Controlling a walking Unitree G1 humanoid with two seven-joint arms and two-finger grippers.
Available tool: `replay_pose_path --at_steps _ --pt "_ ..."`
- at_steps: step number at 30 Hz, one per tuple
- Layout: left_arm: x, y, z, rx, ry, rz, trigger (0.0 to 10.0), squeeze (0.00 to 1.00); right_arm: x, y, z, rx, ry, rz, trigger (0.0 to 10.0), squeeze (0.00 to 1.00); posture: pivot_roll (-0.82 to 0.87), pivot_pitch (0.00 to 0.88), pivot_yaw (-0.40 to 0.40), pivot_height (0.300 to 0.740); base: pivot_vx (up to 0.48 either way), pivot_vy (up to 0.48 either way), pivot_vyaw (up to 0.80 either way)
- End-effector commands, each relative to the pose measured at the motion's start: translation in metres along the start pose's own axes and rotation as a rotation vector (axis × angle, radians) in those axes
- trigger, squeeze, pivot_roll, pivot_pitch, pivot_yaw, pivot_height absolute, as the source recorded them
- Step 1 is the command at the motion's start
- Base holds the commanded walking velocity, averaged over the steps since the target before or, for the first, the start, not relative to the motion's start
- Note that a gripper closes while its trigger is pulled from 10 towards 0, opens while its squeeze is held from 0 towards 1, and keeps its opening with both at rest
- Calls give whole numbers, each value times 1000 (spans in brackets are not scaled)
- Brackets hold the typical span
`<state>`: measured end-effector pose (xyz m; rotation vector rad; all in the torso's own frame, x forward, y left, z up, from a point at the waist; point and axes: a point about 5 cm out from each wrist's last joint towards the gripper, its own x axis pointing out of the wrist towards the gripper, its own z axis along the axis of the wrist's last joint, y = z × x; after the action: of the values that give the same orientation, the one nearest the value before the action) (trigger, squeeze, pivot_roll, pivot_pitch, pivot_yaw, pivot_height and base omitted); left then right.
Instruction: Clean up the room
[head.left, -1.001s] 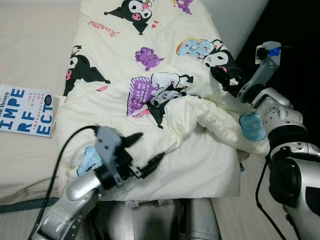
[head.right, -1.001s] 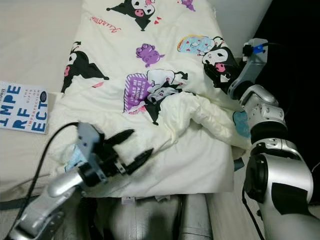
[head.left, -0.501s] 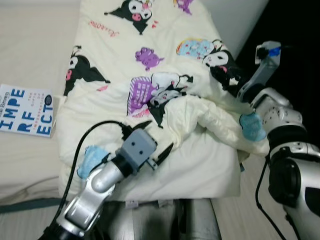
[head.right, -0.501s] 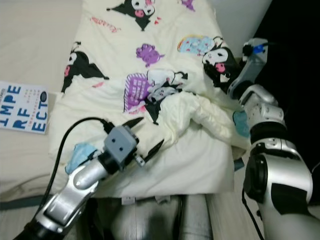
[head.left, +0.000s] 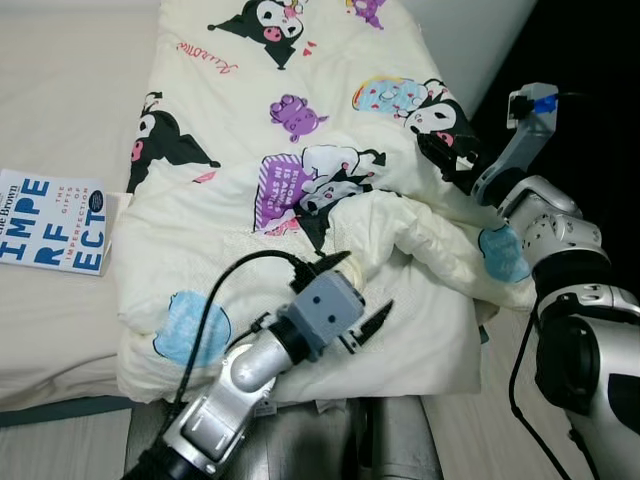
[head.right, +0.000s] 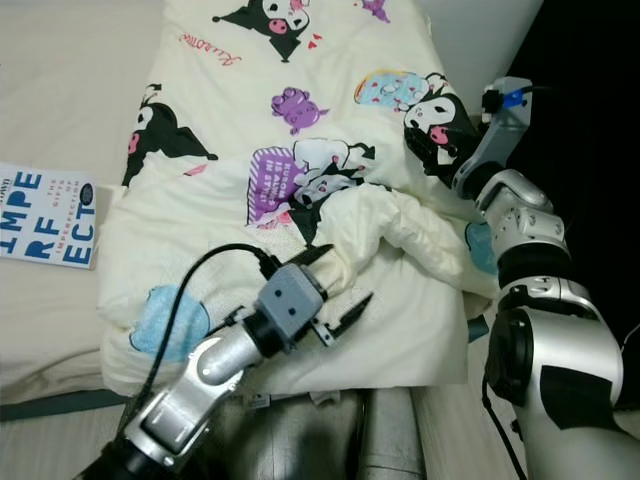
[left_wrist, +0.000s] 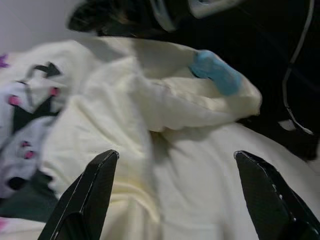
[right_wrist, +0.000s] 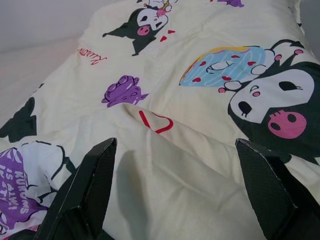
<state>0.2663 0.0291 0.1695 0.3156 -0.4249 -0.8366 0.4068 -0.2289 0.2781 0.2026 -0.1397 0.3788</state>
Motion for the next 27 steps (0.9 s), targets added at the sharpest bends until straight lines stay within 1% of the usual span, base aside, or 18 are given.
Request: replay_pose_path --at_steps 1,3,4,5,7,8,9,10,12,13,14,16,17,20,21,22,25,27 --pt "1 -10 -4 0 9 -21 10000 0 0 0 2 -8 -6 3 10000 0 -85 263 -82 471 0 0 0" --pt "7 -11 -9 53 30 7 10000 0 1 1 2 -5 -9 7 10000 0 -88 264 -82 471 0 0 0" --pt "7 -11 -9 53 30 7 10000 0 1 1 2 -5 -9 7 10000 0 -88 264 -82 471 0 0 0" --pt "9 -11 -11 72 36 20 10000 0 1 2 2 -3 -10 8 10000 0 -88 264 -82 471 0 0 0" --pt "15 -7 -16 119 73 77 10000 0 2 3 2 -2 -11 13 10000 0 -93 263 -82 471 0 0 0" --pt "15 -7 -16 119 73 77 10000 0 2 3 2 -2 -11 13 10000 0 -93 263 -82 471 0 0 0" --pt "17 -4 -19 145 94 102 10000 0 2 4 2 -2 -12 15 10000 0 -94 263 -81 471 0 0 0" --pt "17 -4 -19 145 94 102 10000 0 2 4 2 -2 -12 15 10000 0 -94 263 -81 471 0 0 0" --pt "18 -2 -27 211 148 106 10000 0 2 4 2 -1 -12 17 10000 0 -95 263 -82 471 0 0 0" --pt "18 -1 -30 228 162 104 10000 0 2 4 2 -1 -13 17 10000 0 -95 263 -82 471 0 0 0" --pt "18 -1 -30 228 162 104 10000 0 2 4 2 -1 -13 17 10000 0 -95 263 -82 471 0 0 0" --pt "16 4 -36 260 209 138 10000 0 2 4 3 0 -14 16 10000 0 -96 263 -82 471 0 0 0" --pt "15 9 -39 276 231 169 10000 0 2 4 3 1 -15 17 10000 0 -95 262 -82 471 0 0 0" --pt "14 12 -39 278 235 182 10000 0 2 4 2 1 -14 18 10000 0 -94 262 -81 471 0 0 0" --pt "14 15 -40 279 241 197 6157 0 3 5 2 1 -13 19 10000 0 -94 261 -81 471 0 0 0" --pt "15 19 -40 280 242 212 0 0 3 5 0 -4 -6 21 10000 0 -95 261 -81 471 0 0 0" --pt "16 23 -40 289 239 233 0 0 3 7 -3 -15 9 23 10000 0 -97 259 -81 471 0 0 0" --pt "18 25 -40 299 230 246 0 0 3 8 -9 -43 36 26 10000 0 -101 259 -79 471 0 0 0"
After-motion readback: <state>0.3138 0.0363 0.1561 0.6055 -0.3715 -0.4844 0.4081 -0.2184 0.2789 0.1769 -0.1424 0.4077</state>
